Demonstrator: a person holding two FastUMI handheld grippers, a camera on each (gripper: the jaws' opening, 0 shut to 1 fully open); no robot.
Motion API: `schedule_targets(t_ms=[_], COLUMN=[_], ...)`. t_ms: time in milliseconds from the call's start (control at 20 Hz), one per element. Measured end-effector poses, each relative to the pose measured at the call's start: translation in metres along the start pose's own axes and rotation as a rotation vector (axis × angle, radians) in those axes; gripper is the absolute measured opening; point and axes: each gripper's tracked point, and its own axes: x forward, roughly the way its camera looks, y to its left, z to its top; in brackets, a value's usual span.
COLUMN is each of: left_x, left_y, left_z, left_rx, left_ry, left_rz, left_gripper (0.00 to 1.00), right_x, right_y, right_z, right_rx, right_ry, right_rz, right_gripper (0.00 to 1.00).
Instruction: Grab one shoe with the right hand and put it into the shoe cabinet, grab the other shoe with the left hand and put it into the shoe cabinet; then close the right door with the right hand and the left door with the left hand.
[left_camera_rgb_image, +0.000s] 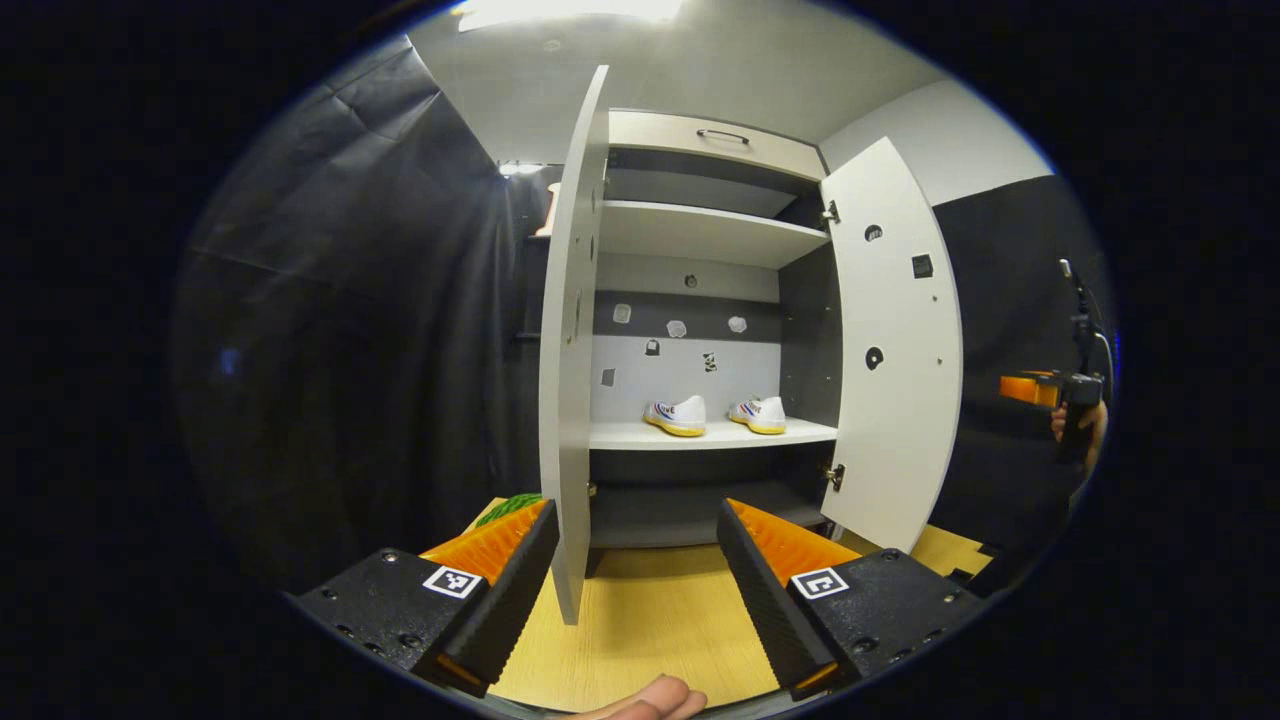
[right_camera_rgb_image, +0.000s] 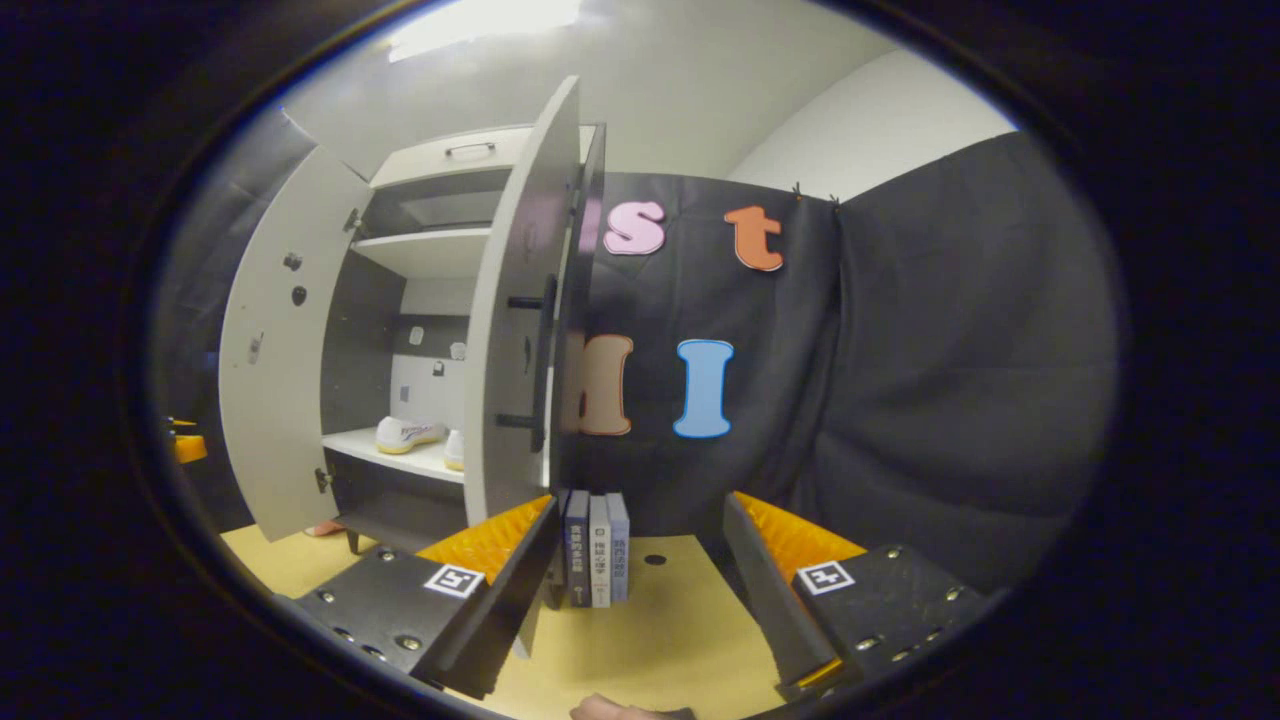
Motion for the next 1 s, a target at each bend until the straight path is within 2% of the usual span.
schedule_targets(t_ms=[50,100,200,350,500,750,800,850,1000], left_x=[-0.004,-0.007,-0.012,-0.014,-0.013,-0.016,-0.017,-0.019,-0.022], left_y=[0.002,0.003,0.007,0.016,0.027,0.047,0.052,0.056,0.072], left_z=[0.001,0.003,0.006,0.003,-0.002,0.000,0.000,0.000,0.005], left_rx=[0.005,0.009,0.018,0.020,0.012,0.012,0.010,0.007,-0.029], left_ry=[-0.005,-0.014,-0.029,-0.023,-0.007,-0.011,-0.012,-0.015,-0.026], left_rz=[0.000,-0.003,0.002,0.022,0.042,0.072,0.082,0.089,0.106], left_gripper=[0.94,0.97,0.96,0.96,0.96,0.96,0.96,0.96,0.96], right_x=[0.012,0.024,0.046,0.077,0.097,0.107,0.103,0.104,0.103], right_y=[-0.005,-0.015,-0.029,-0.030,-0.018,0.034,0.033,0.034,0.040], right_z=[0.007,0.012,0.020,0.026,0.027,0.024,0.027,0.031,0.024], right_rx=[-0.011,-0.021,-0.006,0.025,0.061,0.057,0.043,0.043,0.099], right_ry=[-0.009,-0.017,-0.004,0.020,0.049,0.073,0.058,0.045,0.071], right_rz=[0.016,0.014,0.008,0.015,0.027,0.126,0.111,0.100,0.101], right_gripper=[0.98,0.99,0.98,0.98,0.98,0.98,0.98,0.91,0.93])
